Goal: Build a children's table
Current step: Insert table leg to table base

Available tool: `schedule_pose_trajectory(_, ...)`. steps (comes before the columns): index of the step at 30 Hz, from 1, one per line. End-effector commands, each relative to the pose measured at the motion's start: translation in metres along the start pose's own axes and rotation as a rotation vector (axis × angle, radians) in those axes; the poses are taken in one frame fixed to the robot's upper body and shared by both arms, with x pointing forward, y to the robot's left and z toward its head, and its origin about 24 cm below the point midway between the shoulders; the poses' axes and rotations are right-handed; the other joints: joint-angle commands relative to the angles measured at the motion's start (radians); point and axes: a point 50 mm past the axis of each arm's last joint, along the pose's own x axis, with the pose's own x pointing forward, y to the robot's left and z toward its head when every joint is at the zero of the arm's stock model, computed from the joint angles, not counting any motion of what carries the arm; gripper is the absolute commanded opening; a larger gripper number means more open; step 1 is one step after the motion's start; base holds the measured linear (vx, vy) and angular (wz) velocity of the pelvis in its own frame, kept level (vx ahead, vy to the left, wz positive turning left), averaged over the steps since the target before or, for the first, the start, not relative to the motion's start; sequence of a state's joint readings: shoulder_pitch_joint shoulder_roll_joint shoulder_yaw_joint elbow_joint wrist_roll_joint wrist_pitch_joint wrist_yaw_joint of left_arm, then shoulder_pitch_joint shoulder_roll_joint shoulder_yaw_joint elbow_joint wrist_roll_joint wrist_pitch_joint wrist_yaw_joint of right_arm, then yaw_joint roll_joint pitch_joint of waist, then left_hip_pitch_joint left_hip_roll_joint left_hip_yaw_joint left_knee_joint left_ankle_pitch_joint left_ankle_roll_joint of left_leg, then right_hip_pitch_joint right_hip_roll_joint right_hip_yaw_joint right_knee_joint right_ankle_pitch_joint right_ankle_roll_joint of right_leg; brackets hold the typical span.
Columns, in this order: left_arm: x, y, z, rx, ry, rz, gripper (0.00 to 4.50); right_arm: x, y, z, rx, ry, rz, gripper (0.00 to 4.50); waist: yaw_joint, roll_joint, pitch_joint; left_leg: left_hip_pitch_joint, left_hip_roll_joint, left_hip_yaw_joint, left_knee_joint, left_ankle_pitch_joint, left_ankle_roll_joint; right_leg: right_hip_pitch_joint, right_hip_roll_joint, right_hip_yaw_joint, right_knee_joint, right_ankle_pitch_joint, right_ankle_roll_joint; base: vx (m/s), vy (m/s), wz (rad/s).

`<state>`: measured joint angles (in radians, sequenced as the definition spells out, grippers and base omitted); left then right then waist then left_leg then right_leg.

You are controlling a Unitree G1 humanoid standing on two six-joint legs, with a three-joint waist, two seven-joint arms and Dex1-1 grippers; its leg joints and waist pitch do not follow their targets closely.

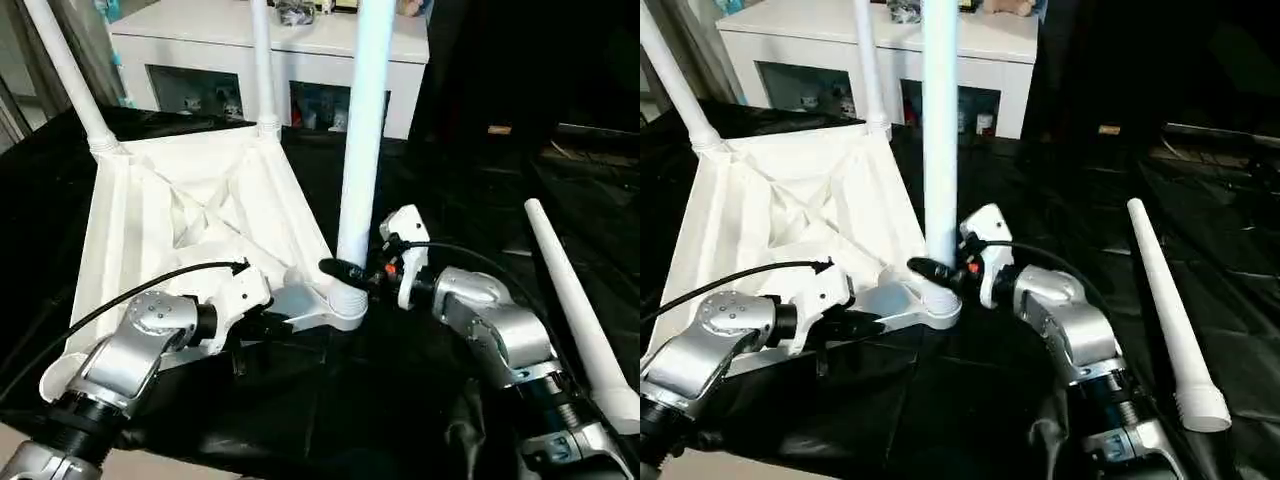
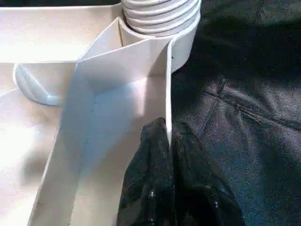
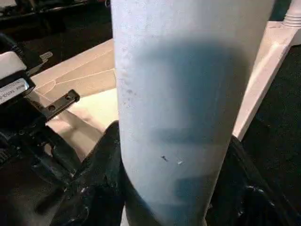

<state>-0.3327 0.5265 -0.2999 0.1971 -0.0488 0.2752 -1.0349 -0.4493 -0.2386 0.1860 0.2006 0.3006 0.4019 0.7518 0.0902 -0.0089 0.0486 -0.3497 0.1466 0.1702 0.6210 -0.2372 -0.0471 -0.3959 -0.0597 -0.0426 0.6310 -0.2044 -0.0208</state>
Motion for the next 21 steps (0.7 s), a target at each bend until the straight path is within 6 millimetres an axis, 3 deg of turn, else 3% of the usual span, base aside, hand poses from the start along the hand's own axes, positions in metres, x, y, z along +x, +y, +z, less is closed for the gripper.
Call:
schedule_pose_trajectory(1,0.011,-0.011,-0.018,-0.057,0.071,-0.049,0.0,0.002,0.0,-0.003,0.0,0.028,0.013,1.84,-0.002,-0.009,-0.046,-0.001,0.08,-0.028,-0.093,-0.099,0.025,0.04,-0.099,0.06,-0.082,-0.243,-0.184,0.0,0.0,0.0)
schedule_pose_trajectory(11,0.011,-0.009,-0.017,-0.051,0.073,-0.047,0.0,0.005,-0.006,-0.014,0.113,-0.067,-0.033,1.84,-0.006,-0.003,-0.048,0.002,0.083,-0.031,-0.098,-0.143,0.003,0.038,-0.099,0.061,-0.084,-0.241,-0.195,0.0,0.0,0.0)
schedule_pose_trajectory(13,0.011,-0.008,-0.017,-0.05,0.073,-0.046,0.0,0.005,-0.006,-0.019,0.143,-0.082,-0.036,1.84,-0.005,0.002,-0.047,0.002,0.083,-0.032,-0.099,-0.16,-0.001,0.039,-0.1,0.061,-0.086,-0.25,-0.199,0.0,0.0,0.0)
schedule_pose_trajectory(15,0.011,-0.008,-0.017,-0.05,0.073,-0.045,0.0,0.005,-0.006,-0.021,0.153,-0.088,-0.037,1.84,-0.005,0.0,-0.046,0.003,0.084,-0.032,-0.1,-0.174,-0.004,0.038,-0.101,0.061,-0.089,-0.268,-0.195,0.0,0.0,0.0)
schedule_pose_trajectory(21,0.01,-0.005,-0.017,-0.047,0.072,-0.04,0.0,0.002,-0.002,-0.034,0.192,-0.144,-0.038,1.84,-0.005,0.01,-0.046,0.004,0.085,-0.034,-0.103,-0.207,-0.009,0.035,-0.101,0.062,-0.093,-0.285,-0.195,0.0,0.0,0.0)
